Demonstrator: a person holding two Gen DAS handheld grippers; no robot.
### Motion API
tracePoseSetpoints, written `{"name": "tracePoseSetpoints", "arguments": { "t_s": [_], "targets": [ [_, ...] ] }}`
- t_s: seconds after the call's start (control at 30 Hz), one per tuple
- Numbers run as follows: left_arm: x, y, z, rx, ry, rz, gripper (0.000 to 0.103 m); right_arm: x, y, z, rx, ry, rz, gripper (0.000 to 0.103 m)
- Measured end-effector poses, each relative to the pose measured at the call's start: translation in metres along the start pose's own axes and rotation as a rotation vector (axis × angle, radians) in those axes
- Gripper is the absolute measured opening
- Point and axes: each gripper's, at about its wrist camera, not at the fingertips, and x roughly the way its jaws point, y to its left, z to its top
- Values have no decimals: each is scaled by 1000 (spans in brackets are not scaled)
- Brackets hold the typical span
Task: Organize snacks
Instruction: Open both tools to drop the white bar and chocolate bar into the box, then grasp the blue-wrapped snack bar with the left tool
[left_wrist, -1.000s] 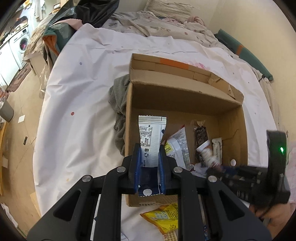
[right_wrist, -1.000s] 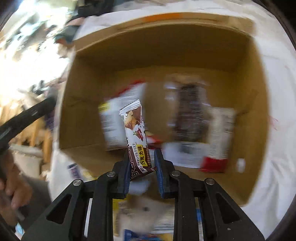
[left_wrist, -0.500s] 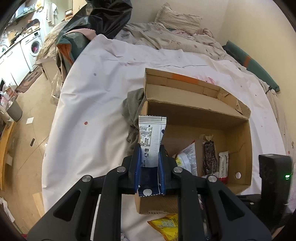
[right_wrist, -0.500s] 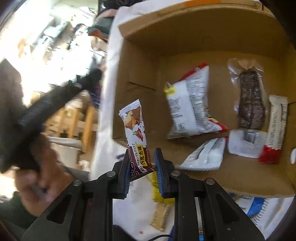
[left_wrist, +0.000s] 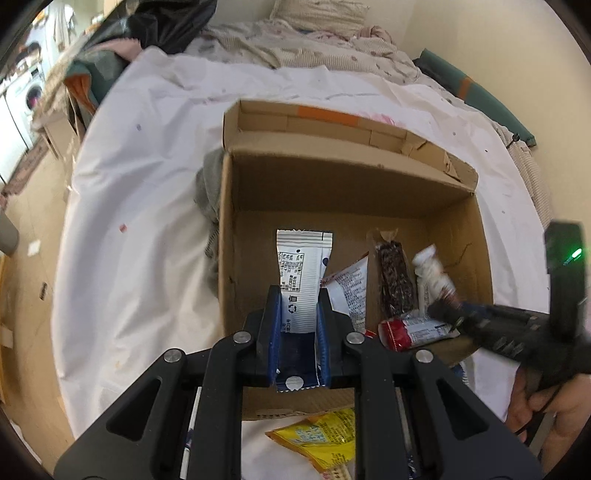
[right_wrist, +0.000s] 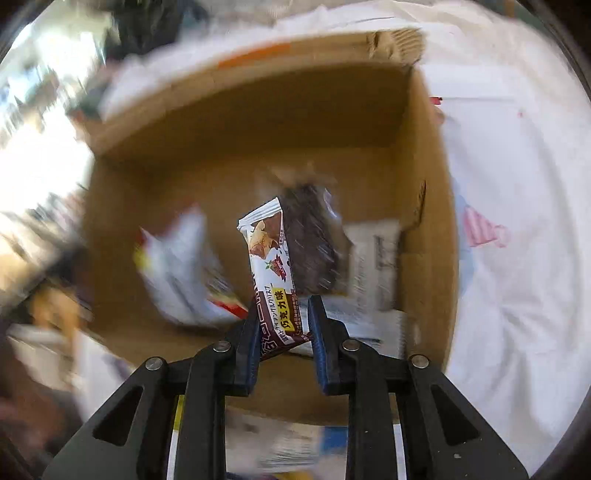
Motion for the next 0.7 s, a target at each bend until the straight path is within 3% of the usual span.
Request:
{"name": "tracePoseSetpoints", "arguments": {
  "t_s": [0.13,0.2,0.27,0.3,0.33,0.37,0.4,0.43,0.47,0.7],
  "targets": [
    [6,-1,-3,4,13,3,15,-11,4,0,9,-69,36,25],
    [8,-2,-4,8,17,2,15,-9,0,-2,13,-62,67,26],
    [9,-3,-5,3,12,-1,15,-2,2,-2,27,-36,114,34],
    [9,-3,-5,0,8,1,17,1,1,-2,37,-19,137,39],
    [9,-3,-5,2,10,2,23,-4,-10,-1,42,-18,154,61],
    [9,-4,-5,6,14,2,39,-5,-9,-2,44,-30,154,82],
    [9,-4,-5,15,21,-5,50,-4,-5,-4,40,-46,149,86],
    [7,-4,-6,17,20,-6,65,-6,-4,-4,29,-60,143,87],
    [5,-4,-6,14,13,-10,70,-7,-2,-3,22,-60,139,87],
    [-5,-5,-6,19,-14,-14,75,-14,-4,-5,5,-69,127,87]
  ]
}}
